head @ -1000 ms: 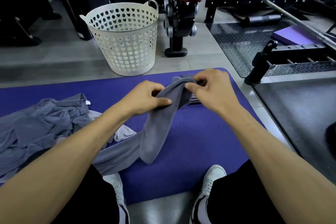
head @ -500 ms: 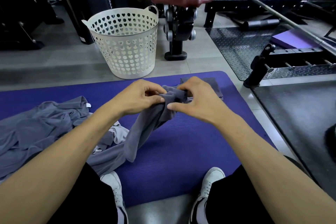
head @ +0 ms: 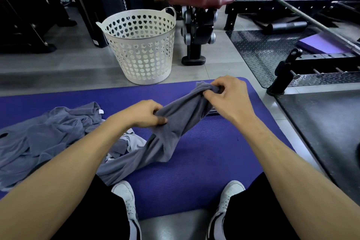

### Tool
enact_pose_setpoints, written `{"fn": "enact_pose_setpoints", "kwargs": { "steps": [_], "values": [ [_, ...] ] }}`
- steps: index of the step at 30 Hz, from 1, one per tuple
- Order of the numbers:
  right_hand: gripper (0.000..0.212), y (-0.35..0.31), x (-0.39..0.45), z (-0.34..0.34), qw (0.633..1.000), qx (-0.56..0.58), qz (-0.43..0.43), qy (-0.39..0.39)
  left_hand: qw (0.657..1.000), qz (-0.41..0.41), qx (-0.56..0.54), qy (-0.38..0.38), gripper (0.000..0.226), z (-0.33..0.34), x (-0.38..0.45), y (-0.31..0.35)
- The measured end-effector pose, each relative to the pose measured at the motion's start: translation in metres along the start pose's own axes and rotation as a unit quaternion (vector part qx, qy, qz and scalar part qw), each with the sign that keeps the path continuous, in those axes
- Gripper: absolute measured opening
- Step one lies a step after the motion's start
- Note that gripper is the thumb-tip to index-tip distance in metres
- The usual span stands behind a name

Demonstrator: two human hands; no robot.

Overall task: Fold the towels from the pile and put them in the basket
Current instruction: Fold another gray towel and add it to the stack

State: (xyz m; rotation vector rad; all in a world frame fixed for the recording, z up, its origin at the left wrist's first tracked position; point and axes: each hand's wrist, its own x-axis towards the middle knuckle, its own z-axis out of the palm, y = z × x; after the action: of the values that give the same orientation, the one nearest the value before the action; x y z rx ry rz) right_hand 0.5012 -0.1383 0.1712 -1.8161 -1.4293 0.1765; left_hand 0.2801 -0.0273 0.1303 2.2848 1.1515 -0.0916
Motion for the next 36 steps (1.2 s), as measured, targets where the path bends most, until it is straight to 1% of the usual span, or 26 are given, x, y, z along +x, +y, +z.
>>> {"fn": "enact_pose_setpoints", "kwargs": {
  "steps": [2, 6, 8, 9, 11, 13, 14, 16, 17, 18, 19, 20, 21, 22, 23, 24, 26, 27, 28, 31, 34, 36],
  "values": [
    [0.015, 0.004, -0.001, 0.0, 1.0, -0.002, 0.019, -0.003, 1.0, -0.014, -0.016, -0.007, 0.013, 0.003, 0.004, -0.007],
    [0.02, 0.005, -0.002, 0.001, 0.999, -0.006, 0.042, -0.005, 0.998, -0.059, -0.021, 0.008, 0.015, 0.003, 0.003, -0.012],
    [0.019, 0.008, -0.002, 0.001, 0.998, -0.01, 0.063, -0.01, 0.994, -0.08, -0.062, 0.031, 0.014, 0.0, 0.001, -0.013],
    [0.019, 0.01, -0.001, 0.001, 0.997, -0.014, 0.072, -0.018, 0.99, -0.081, -0.095, 0.058, 0.013, -0.002, 0.0, -0.012],
    [0.023, 0.013, -0.002, 0.001, 0.995, -0.022, 0.09, -0.032, 0.971, -0.072, -0.189, 0.123, 0.01, -0.007, -0.003, -0.007],
    [0.023, 0.014, -0.002, 0.0, 0.992, -0.012, 0.117, -0.048, 0.933, -0.054, -0.317, 0.159, 0.009, -0.012, -0.006, 0.0],
    [0.019, 0.014, -0.001, -0.002, 0.99, 0.002, 0.13, -0.062, 0.915, -0.047, -0.361, 0.171, 0.011, -0.014, -0.007, 0.002],
    [0.007, 0.012, -0.001, -0.007, 0.983, 0.021, 0.15, -0.1, 0.899, -0.046, -0.39, 0.193, 0.014, -0.014, -0.008, 0.002],
    [0.011, 0.013, -0.001, -0.009, 0.982, 0.012, 0.144, -0.121, 0.896, -0.053, -0.392, 0.2, 0.014, -0.013, -0.007, 0.0],
    [0.02, 0.014, -0.001, -0.01, 0.981, -0.005, 0.133, -0.141, 0.897, -0.065, -0.386, 0.208, 0.013, -0.011, -0.007, -0.002],
    [0.027, 0.016, -0.001, -0.01, 0.98, -0.027, 0.122, -0.156, 0.905, -0.078, -0.357, 0.217, 0.012, -0.009, -0.005, -0.005],
    [0.031, 0.018, -0.003, -0.01, 0.979, -0.048, 0.113, -0.162, 0.924, -0.088, -0.295, 0.228, 0.01, -0.006, -0.003, -0.009],
    [0.033, 0.021, -0.005, -0.009, 0.979, -0.062, 0.108, -0.159, 0.946, -0.092, -0.201, 0.236, 0.009, -0.004, -0.002, -0.013],
    [0.032, 0.024, -0.006, -0.009, 0.98, -0.07, 0.104, -0.151, 0.962, -0.093, -0.1, 0.236, 0.011, -0.001, -0.001, -0.014],
    [0.029, 0.027, -0.006, -0.008, 0.982, -0.073, 0.099, -0.144, 0.968, -0.093, -0.026, 0.234, 0.014, 0.002, -0.001, -0.013],
    [0.025, 0.029, -0.007, -0.008, 0.984, -0.07, 0.091, -0.138, 0.969, -0.093, 0.004, 0.23, 0.015, 0.005, -0.002, -0.01],
    [0.018, 0.029, -0.008, -0.007, 0.987, -0.046, 0.081, -0.128, 0.968, -0.087, 0.013, 0.233, 0.014, 0.01, -0.001, -0.002],
    [0.016, 0.028, -0.008, -0.007, 0.989, -0.031, 0.08, -0.121, 0.968, -0.083, -0.008, 0.237, 0.013, 0.011, 0.0, 0.002],
    [0.014, 0.027, -0.009, -0.007, 0.99, -0.013, 0.084, -0.112, 0.966, -0.08, -0.054, 0.24, 0.013, 0.012, 0.001, 0.005],
    [0.018, 0.028, -0.007, -0.007, 0.991, 0.023, 0.104, -0.087, 0.942, -0.074, -0.224, 0.24, 0.01, 0.011, 0.002, 0.013],
    [0.022, 0.028, -0.005, -0.011, 0.993, -0.005, 0.087, -0.078, 0.915, -0.082, -0.303, 0.253, 0.006, 0.01, 0.005, 0.009],
    [0.019, 0.029, -0.004, -0.013, 0.991, 0.028, 0.104, -0.077, 0.905, -0.087, -0.334, 0.249, 0.006, 0.009, 0.008, 0.002]
  ]
}}
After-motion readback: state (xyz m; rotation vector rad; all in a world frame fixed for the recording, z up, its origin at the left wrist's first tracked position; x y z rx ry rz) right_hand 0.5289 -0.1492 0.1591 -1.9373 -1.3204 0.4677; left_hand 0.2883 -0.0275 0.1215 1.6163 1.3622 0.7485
